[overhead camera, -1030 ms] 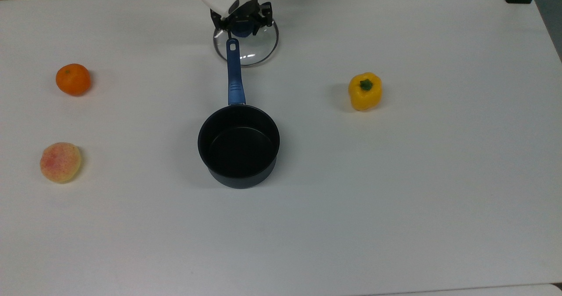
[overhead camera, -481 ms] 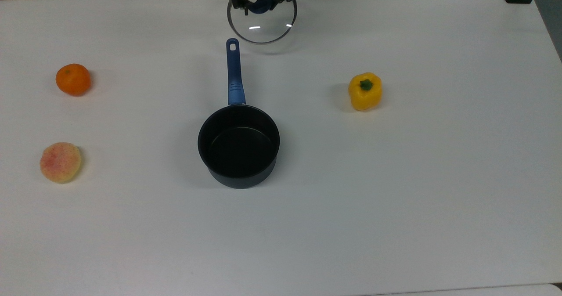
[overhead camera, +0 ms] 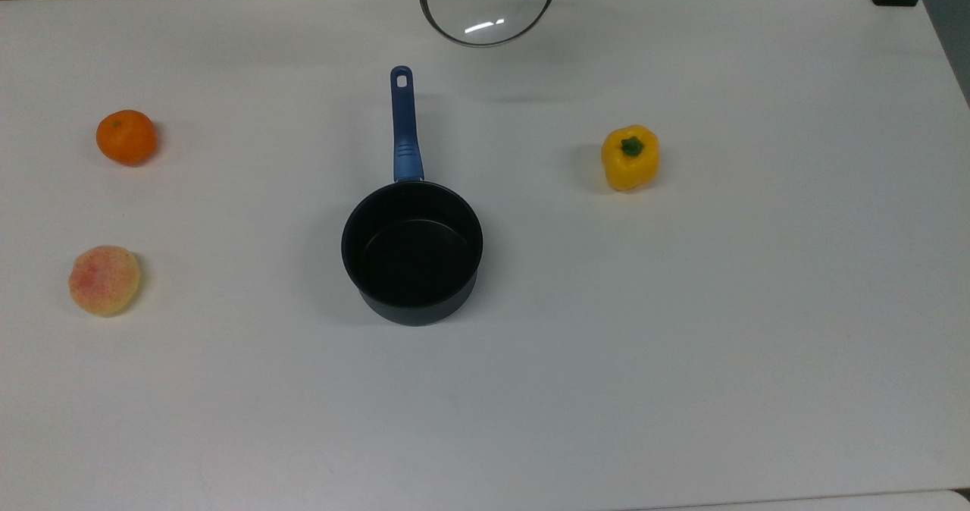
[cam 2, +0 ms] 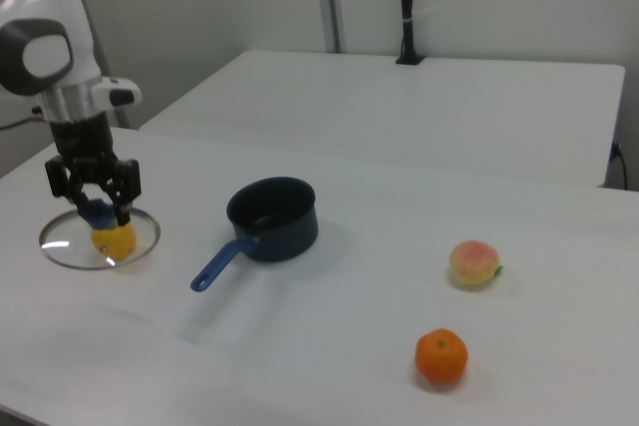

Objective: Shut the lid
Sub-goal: 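Lift the glass lid by its knob and carry it toward the saucepan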

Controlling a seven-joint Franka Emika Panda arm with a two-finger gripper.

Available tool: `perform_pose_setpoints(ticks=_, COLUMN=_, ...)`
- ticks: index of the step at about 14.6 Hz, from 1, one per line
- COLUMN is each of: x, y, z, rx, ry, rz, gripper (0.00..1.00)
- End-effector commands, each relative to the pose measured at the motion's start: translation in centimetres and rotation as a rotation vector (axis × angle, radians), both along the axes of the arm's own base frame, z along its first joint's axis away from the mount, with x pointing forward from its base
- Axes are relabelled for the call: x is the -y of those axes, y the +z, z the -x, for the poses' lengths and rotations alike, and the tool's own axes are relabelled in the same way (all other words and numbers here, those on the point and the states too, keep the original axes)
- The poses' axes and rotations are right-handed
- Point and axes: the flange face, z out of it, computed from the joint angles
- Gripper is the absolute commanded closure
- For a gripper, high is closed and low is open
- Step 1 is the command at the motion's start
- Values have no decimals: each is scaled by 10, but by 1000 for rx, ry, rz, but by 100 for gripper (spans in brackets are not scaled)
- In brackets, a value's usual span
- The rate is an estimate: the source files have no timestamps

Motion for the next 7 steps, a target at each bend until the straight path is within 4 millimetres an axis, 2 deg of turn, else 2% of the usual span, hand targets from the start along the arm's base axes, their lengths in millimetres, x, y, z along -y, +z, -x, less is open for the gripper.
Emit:
perform_pose_setpoints(ticks=1, x=-12, y=27, z=-24, rx=32, ry=-31, rz=-21, gripper=99)
perform_pose_setpoints(ticks=4, x=-9, y=44, z=-65, rx=85, ry=-36, rz=-24, gripper=99)
perform_pose_setpoints(ticks=5, x=-6, y=43, z=-86, rx=99, ry=-39, rz=-9, gripper=99)
perform_pose_setpoints(ticks=7, x=15, y=38, z=-120, rx=118, ry=-65, rz=26, gripper=99)
